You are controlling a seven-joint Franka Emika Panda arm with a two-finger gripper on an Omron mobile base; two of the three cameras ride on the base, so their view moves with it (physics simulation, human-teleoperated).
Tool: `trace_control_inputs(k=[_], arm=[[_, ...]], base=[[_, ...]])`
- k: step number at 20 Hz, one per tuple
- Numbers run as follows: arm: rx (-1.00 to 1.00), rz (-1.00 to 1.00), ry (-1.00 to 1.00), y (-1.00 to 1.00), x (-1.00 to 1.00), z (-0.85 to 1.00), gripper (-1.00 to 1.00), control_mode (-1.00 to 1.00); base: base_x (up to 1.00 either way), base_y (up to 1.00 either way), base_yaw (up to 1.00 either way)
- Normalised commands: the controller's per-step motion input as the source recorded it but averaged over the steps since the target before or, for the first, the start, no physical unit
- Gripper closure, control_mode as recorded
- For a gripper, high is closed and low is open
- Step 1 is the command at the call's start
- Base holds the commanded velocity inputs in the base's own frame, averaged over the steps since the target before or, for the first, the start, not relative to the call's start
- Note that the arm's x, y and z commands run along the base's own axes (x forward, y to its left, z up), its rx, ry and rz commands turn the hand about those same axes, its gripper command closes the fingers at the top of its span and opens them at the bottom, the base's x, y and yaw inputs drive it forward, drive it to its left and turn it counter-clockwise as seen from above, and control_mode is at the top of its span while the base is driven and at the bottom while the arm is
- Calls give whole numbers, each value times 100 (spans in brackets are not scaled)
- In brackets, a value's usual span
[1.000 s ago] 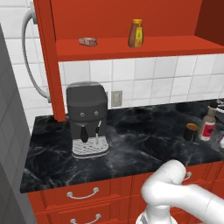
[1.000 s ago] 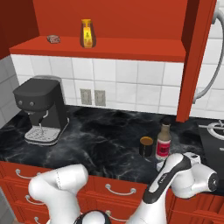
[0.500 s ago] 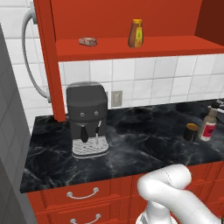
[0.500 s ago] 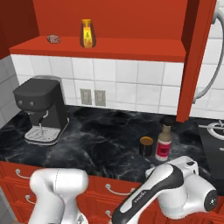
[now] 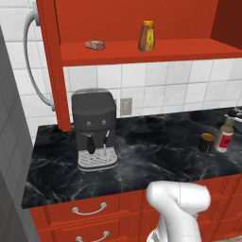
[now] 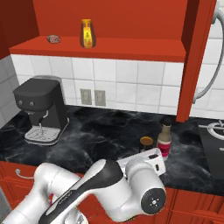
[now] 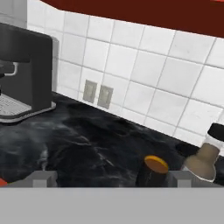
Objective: Pick the syrup bottle and honey bottle from the cabinet and place them next to the mug.
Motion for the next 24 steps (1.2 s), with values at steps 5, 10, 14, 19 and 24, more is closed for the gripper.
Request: trace_control_inputs(k=[5,10,14,19,24], arm=[[-9,-22,0,100,-21,100,-100,-100],[-7,-20,1,100,-21,100,-100,-100],[-5,-19,4,95,-14,100,-100,-100],[0,-15,0,85,-23,100,-100,-100],[6,-4,0,45,-27,90,-100,-100]], base=[[0,0,0],[0,0,0],[0,0,0],[0,0,0],[0,0,0]])
